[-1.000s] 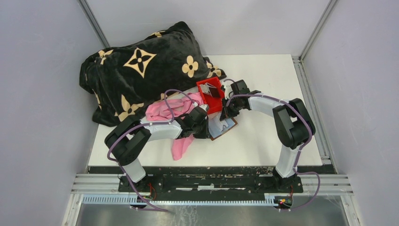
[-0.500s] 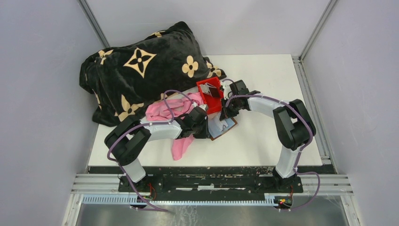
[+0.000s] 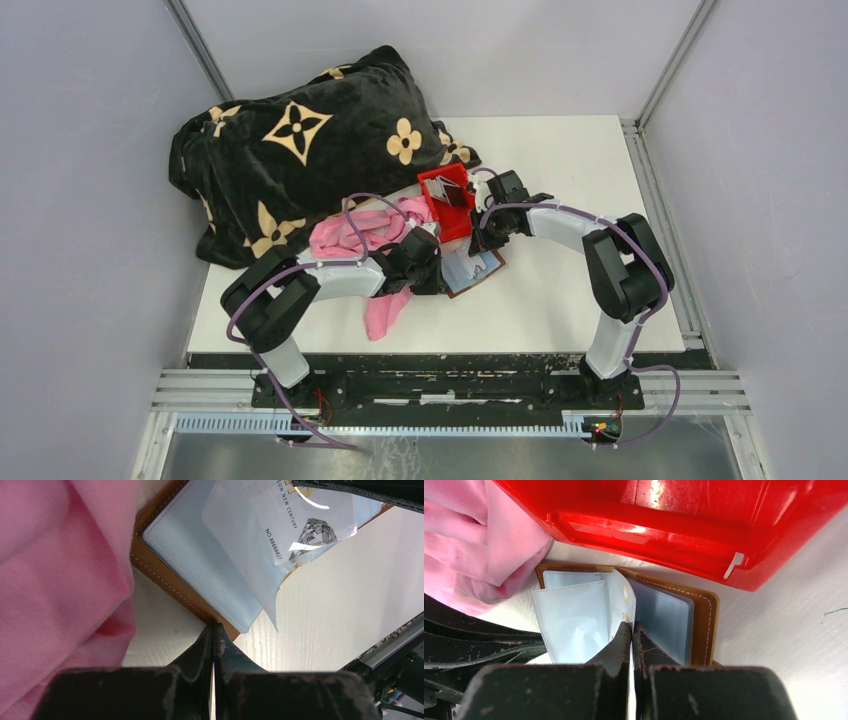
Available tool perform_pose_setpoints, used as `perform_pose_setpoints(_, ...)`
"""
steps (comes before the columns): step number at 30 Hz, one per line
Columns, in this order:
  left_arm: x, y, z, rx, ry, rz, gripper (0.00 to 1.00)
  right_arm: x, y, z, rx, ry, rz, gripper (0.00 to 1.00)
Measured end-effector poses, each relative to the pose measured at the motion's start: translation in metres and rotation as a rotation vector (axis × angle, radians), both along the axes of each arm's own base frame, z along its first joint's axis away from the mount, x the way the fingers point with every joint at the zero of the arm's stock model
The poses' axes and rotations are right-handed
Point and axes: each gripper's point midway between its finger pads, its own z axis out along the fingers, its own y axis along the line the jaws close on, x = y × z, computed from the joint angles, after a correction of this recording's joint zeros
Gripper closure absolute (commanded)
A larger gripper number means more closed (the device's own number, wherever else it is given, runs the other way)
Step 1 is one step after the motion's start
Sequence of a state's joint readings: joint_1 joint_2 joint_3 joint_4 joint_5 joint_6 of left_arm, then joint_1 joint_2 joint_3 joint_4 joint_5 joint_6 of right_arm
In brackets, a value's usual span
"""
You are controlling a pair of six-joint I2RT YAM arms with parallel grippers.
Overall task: Put the credit cards into the card holder
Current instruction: Insert the credit card into the card holder.
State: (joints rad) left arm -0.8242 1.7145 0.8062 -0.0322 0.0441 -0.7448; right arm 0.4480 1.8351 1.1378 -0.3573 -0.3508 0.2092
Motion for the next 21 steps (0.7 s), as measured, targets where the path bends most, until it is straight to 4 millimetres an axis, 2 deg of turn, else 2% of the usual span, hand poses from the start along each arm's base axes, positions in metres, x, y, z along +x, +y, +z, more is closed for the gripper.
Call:
perform_pose_setpoints(13,-0.0001,-0.0001,-0.0002,-0.008,-0.001,0.008,0.97,0.0,-0.0025,-0.0006,-0.017,-0.008,0.004,0.99)
perform_pose_setpoints(21,0.0003,-0.0001,-0.0004,-0.007,-0.001,0.009,0.97,-0.0059,0.0069,0.0047,0.071,0.038,0.007,0.99)
